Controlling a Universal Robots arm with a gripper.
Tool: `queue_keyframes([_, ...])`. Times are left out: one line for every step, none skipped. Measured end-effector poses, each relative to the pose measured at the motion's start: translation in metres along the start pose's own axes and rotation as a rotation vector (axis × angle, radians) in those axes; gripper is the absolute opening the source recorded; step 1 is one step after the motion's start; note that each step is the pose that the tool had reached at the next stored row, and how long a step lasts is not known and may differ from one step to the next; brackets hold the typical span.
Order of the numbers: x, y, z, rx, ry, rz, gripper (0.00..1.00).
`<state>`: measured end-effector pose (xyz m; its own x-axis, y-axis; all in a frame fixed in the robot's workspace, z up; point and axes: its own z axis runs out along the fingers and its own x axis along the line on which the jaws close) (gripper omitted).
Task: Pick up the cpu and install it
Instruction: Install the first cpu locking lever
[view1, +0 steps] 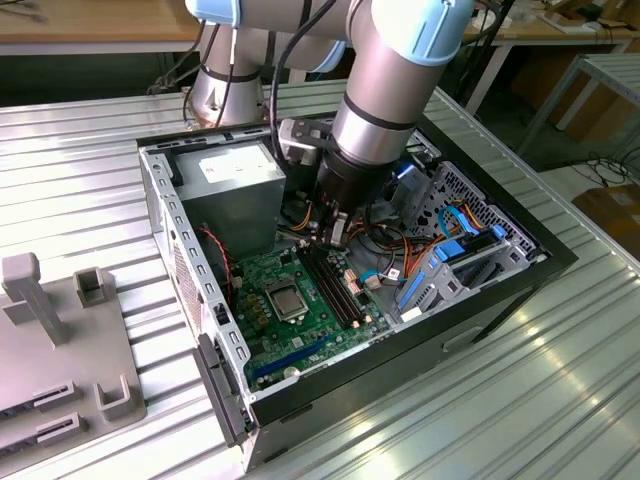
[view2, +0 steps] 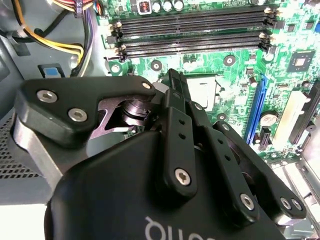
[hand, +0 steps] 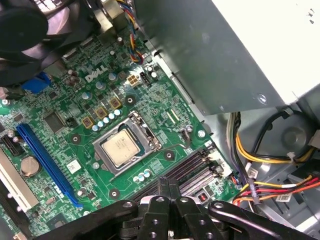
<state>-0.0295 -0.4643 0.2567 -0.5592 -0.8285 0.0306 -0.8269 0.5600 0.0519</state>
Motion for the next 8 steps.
queue_keyframes([-0.0018, 0.0005, 0.0001, 0.0000, 0.0000, 0.000, 0.11])
queue_keyframes([-0.0043, 0.0012, 0.0003, 0.0000, 0.0000, 0.000, 0.11])
queue_keyframes([-0.0072, 0.0028, 0.0009, 0.0000, -0.0001, 0.000, 0.11])
queue_keyframes([-0.0087, 0.0038, 0.0014, -0.0001, -0.0001, 0.000, 0.11])
queue_keyframes([-0.0100, 0.0046, 0.0018, -0.0001, -0.0003, 0.000, 0.11])
queue_keyframes([-0.0110, 0.0054, 0.0021, -0.0001, -0.0003, 0.001, 0.11])
queue_keyframes([-0.0115, 0.0060, 0.0026, -0.0003, -0.0005, 0.002, 0.11])
queue_keyframes([-0.0119, 0.0066, 0.0032, -0.0005, -0.0009, 0.005, 0.11])
